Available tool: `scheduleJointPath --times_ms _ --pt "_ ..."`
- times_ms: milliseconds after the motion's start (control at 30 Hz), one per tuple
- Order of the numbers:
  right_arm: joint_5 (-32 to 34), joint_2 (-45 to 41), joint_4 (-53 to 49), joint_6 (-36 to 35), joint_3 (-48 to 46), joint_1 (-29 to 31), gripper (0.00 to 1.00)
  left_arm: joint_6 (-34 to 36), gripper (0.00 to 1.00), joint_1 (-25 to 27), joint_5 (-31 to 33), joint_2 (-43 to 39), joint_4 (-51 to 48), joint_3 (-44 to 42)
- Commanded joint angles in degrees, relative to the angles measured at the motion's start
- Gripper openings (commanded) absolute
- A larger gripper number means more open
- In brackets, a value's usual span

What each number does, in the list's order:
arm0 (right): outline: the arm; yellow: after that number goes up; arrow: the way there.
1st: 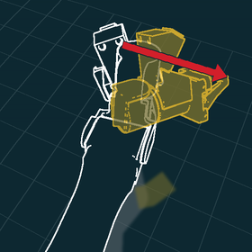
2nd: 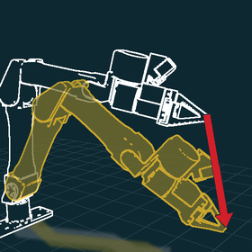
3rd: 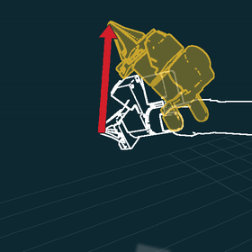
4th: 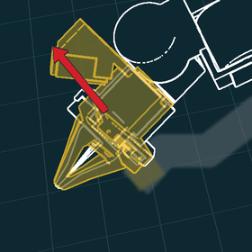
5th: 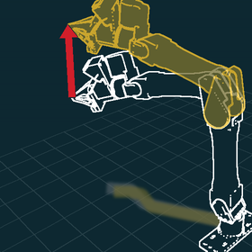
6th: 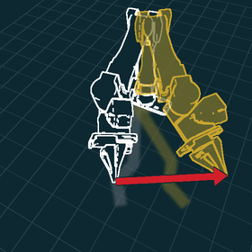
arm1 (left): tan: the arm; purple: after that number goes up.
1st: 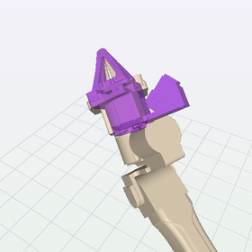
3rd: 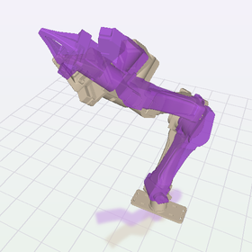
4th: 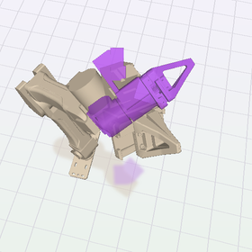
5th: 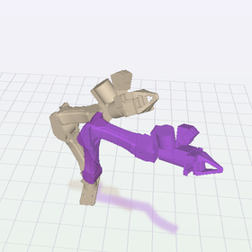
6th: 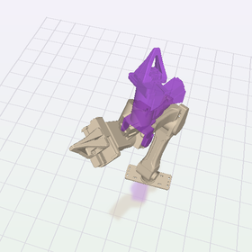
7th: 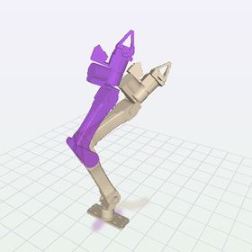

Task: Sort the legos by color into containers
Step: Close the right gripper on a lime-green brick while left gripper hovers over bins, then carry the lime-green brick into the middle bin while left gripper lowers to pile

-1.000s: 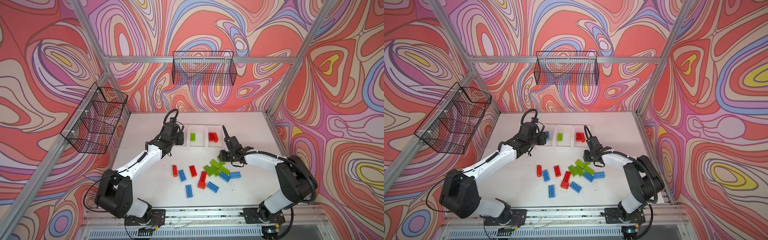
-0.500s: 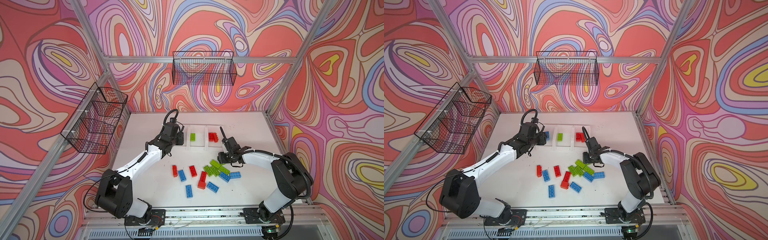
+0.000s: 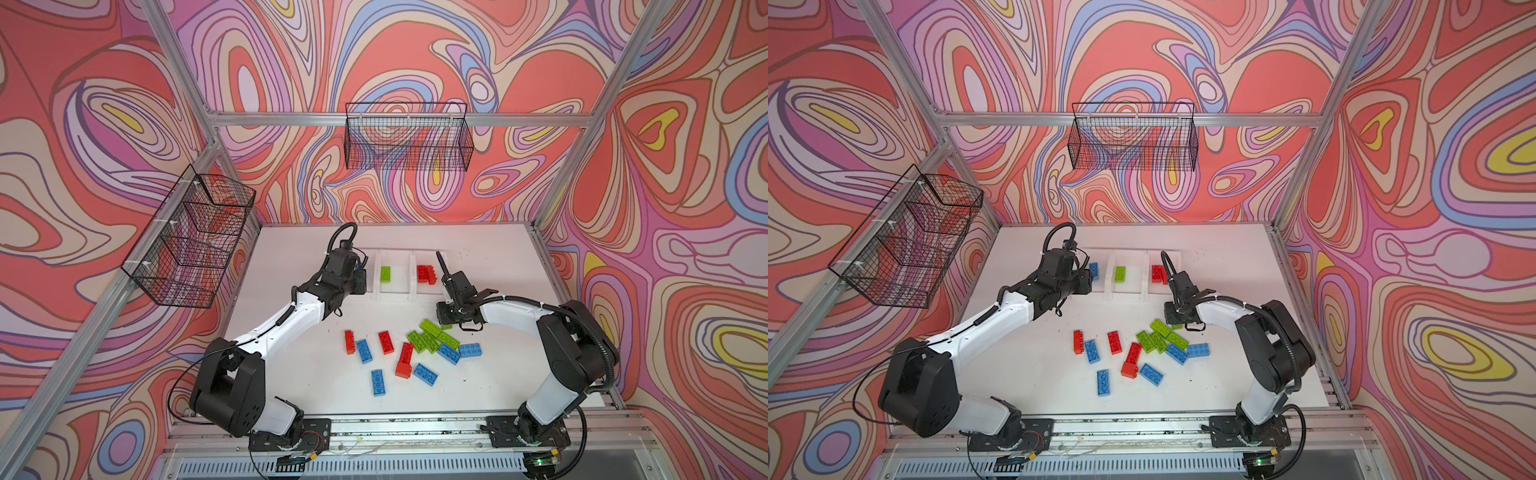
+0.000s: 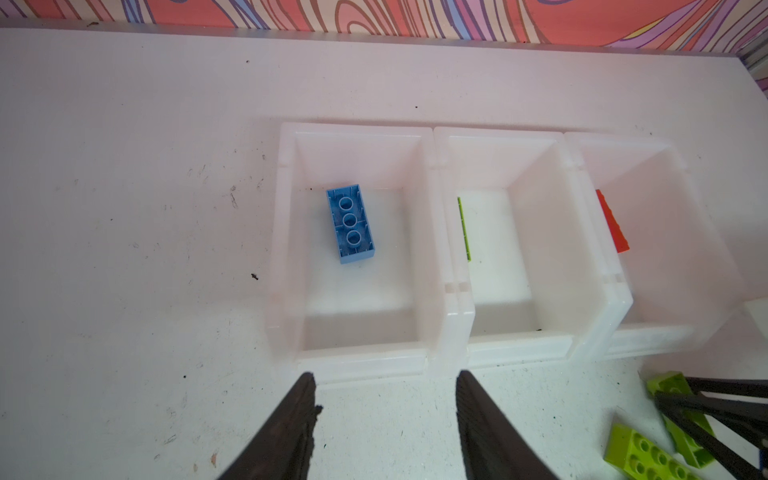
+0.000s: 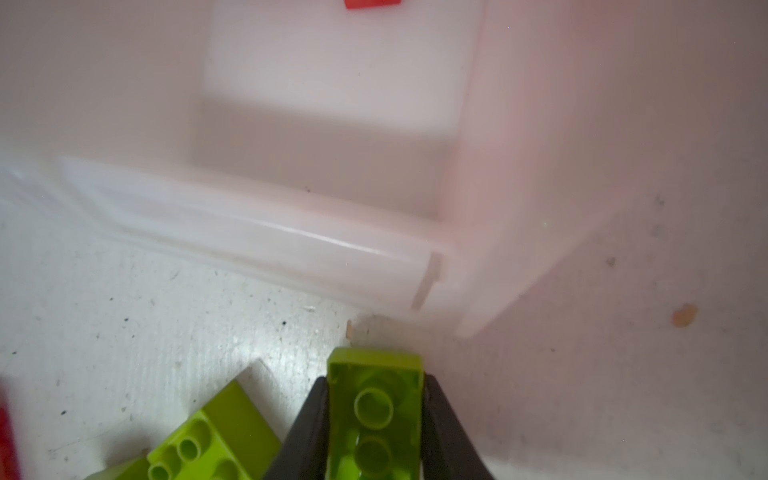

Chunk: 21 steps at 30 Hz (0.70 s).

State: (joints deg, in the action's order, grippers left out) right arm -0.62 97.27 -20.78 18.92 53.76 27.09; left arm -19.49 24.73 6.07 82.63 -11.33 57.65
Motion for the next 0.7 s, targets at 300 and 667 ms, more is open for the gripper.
scheduleJointPath --times_ms 300,667 --pt "1.03 -6.35 -3.26 -1.95 11.89 1.96 0.19 -5.15 0.56 -0.36 -1.64 -5.6 -1.67 -5.27" --pt "-1.26 10.57 6.28 1.76 29.69 5.93 0.22 -22.22 0.6 2.79 -0.51 -14.85 -3.34 -16.23"
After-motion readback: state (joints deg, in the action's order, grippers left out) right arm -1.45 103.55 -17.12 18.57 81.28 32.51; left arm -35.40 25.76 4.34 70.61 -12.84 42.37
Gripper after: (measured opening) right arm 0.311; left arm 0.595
